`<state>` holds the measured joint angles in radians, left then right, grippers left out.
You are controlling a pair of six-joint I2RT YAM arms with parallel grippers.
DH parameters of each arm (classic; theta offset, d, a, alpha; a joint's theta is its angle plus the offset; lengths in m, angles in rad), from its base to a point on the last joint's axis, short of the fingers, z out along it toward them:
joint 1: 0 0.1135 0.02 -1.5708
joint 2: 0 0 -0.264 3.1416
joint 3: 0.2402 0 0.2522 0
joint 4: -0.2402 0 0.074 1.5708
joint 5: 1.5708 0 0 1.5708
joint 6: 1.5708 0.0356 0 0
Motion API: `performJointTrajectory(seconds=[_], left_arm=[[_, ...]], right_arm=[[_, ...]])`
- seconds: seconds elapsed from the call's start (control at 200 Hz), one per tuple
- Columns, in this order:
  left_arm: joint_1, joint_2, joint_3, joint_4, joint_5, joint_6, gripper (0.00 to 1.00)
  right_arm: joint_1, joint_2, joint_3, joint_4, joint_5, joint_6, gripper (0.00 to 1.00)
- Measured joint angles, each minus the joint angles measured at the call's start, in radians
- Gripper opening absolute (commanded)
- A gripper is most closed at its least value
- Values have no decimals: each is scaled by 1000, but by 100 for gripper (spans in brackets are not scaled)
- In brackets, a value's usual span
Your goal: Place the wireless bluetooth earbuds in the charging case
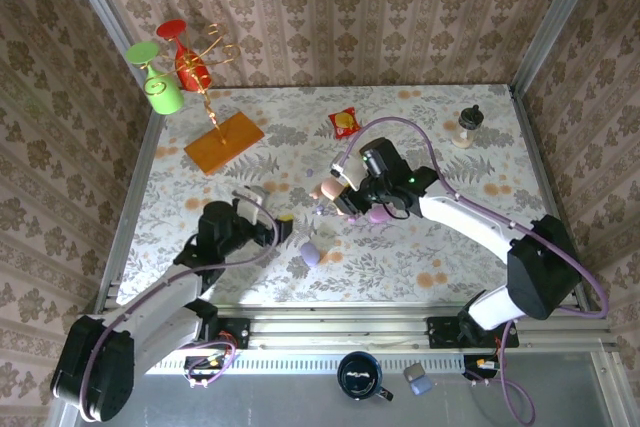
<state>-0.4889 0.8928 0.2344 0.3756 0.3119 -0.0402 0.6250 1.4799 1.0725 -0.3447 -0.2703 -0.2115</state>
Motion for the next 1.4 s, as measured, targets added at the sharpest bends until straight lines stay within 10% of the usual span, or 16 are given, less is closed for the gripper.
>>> performJointTrajectory(seconds=[0.835,1.4], left_arm=[[-111,240,69,273,512,137,95],[-121,364,97,524,670,-42,69]], right_arm=[[6,-56,23,-191,-373,-173,35],[39,-56,60,-238,-416,-229,33]])
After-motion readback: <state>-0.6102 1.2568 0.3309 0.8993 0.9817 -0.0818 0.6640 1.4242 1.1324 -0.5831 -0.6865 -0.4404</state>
